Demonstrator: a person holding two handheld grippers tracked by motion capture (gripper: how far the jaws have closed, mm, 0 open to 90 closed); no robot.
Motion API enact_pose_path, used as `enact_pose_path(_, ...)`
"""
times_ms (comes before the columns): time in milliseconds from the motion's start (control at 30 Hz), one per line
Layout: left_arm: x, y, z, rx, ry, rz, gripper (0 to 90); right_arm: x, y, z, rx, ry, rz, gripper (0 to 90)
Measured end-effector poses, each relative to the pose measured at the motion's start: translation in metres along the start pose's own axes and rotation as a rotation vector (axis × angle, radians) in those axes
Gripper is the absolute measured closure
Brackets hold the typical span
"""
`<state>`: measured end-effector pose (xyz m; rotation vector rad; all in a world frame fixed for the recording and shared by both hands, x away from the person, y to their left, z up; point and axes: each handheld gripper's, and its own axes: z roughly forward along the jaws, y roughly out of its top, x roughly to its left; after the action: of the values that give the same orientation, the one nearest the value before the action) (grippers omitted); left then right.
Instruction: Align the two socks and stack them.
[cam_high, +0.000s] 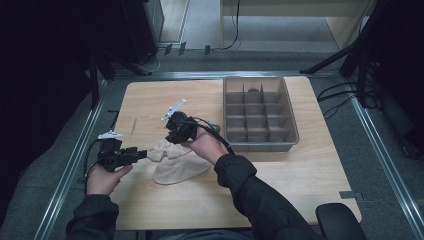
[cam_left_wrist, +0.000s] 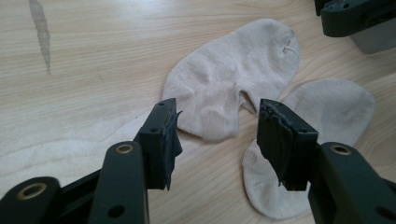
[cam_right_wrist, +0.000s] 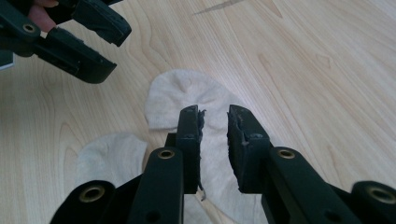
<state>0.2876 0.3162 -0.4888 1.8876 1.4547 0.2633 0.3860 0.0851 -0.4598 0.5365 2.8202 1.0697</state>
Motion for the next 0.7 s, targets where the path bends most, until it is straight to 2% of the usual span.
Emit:
enact_pose_path(233, 0.003, 0.002, 0.009, 0.012, -0.002, -0.004, 50.5, -0.002, -0.015, -0.002, -0.018, -0.014, 0.026, 75.5)
enact_pose_path(433, 0.003, 0.003, 0.016, 0.025, -0.017, -0.002, 52.0, -0.006, -0.028, -0.004, -0.07, -0.047, 0.043, 75.5)
enact_pose_path(567, 0.001, 0.003, 0.021, 0.033, -0.017, 0.02, 52.0, -0.007, -0.038, -0.003, -0.085, -0.069, 0.051, 75.5)
enact_pose_path(600, -0.001, 0.003, 0.025, 0.034, -0.014, 0.036, 52.0, -0.007, -0.041, -0.003, -0.093, -0.073, 0.062, 75.5)
enact_pose_path(700, -0.002, 0.003, 0.028, 0.037, -0.01, 0.044, 52.4, -0.008, -0.044, -0.002, -0.101, -0.072, 0.071, 75.5)
